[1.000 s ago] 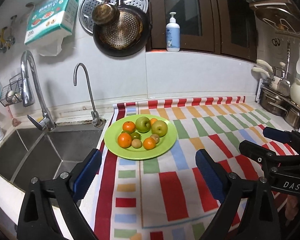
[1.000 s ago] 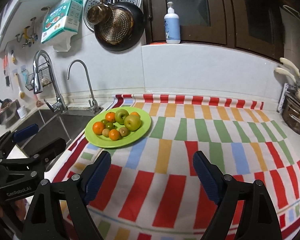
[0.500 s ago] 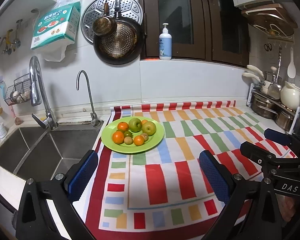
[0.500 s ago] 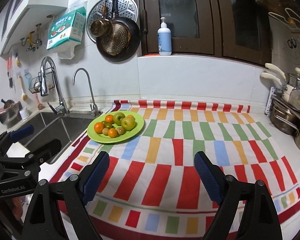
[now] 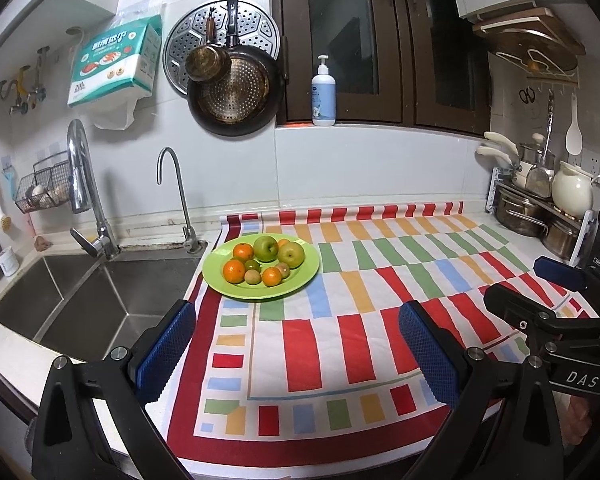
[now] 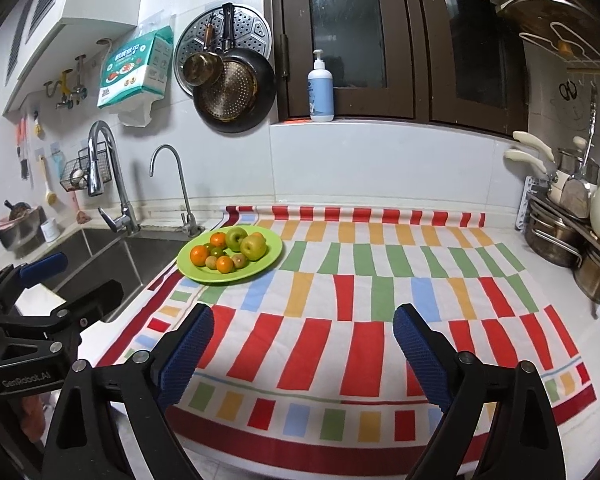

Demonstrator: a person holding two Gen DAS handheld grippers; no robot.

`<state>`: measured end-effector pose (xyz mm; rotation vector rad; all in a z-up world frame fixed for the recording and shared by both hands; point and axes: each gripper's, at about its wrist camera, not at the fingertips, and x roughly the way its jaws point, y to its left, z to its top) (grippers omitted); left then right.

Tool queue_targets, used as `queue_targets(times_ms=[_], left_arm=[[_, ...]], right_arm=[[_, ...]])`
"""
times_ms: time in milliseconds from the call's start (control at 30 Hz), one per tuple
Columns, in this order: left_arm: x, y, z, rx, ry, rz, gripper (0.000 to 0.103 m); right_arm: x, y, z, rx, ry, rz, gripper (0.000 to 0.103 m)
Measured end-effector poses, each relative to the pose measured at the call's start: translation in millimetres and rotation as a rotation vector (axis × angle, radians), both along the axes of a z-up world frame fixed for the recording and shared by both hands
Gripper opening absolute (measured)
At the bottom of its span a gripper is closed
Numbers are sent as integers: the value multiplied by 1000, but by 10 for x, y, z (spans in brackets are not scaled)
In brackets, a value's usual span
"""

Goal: Organize fruits

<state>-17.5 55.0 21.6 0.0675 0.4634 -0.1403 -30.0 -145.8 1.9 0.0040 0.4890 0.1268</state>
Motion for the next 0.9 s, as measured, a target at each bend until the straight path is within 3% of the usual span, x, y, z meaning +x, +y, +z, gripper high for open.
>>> queue_targets(times_ms=[900], left_arm=[[-218, -40, 82, 12, -35, -12, 103]], right_arm=[[-189, -22, 47, -2, -27, -2, 92]])
